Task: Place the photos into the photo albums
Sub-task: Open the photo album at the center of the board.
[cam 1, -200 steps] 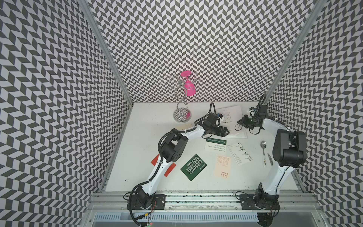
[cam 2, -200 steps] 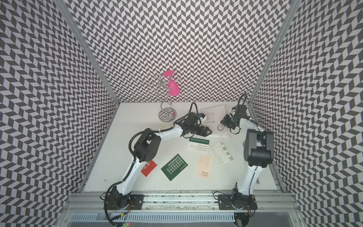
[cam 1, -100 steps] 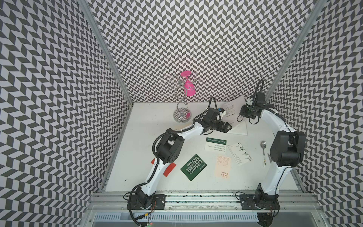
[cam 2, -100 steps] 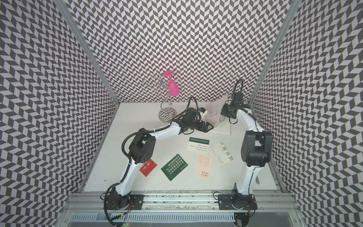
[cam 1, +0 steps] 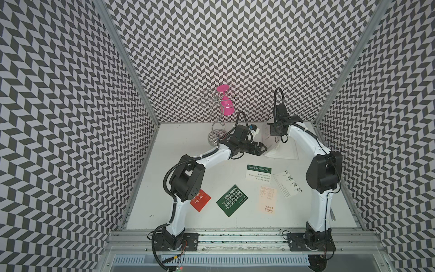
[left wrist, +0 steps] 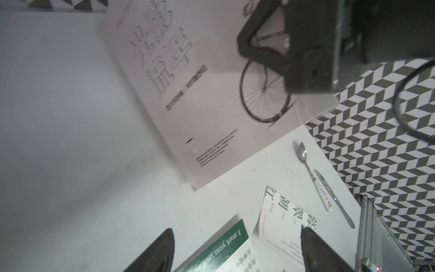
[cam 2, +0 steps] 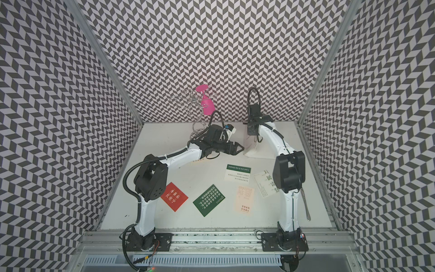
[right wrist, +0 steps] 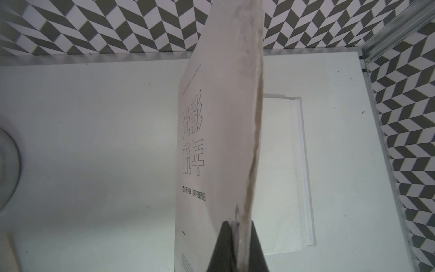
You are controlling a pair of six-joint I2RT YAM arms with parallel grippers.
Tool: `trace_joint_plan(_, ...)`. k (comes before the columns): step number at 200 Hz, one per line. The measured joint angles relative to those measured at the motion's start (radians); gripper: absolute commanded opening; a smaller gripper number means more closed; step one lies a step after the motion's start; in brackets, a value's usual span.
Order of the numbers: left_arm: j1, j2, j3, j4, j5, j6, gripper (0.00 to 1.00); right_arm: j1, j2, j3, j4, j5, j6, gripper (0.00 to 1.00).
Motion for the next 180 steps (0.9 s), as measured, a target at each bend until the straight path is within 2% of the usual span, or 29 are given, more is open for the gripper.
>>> trace_joint_plan(46, 0.059, -0.052, -0.079, -0.001, -0.011, 0.017, 0.84, -0.014, 0.000, 0.016, -0.055, 0.173, -0.063, 0.00)
trace_joint_plan(87, 0.060, -0.082, -0.100, 0.000, -0.009, 0.018, 0.85, 0.025, 0.002, 0.015, -0.079, 0.201, -0.079, 0.01)
trace_joint_plan(129, 0.072, -0.083, -0.101, 0.000, -0.006, 0.022, 0.85, 0.132, 0.044, -0.002, -0.068, 0.115, -0.068, 0.10)
trace_joint_plan(159, 0.090, -0.095, -0.109, -0.003, -0.022, 0.042, 0.85, 0.158, 0.046, -0.043, -0.019, -0.021, -0.040, 0.22)
trace_joint_plan(180, 0.104, -0.115, -0.113, -0.007, -0.043, 0.055, 0.86, 0.151, 0.046, -0.063, 0.009, -0.107, -0.024, 0.36)
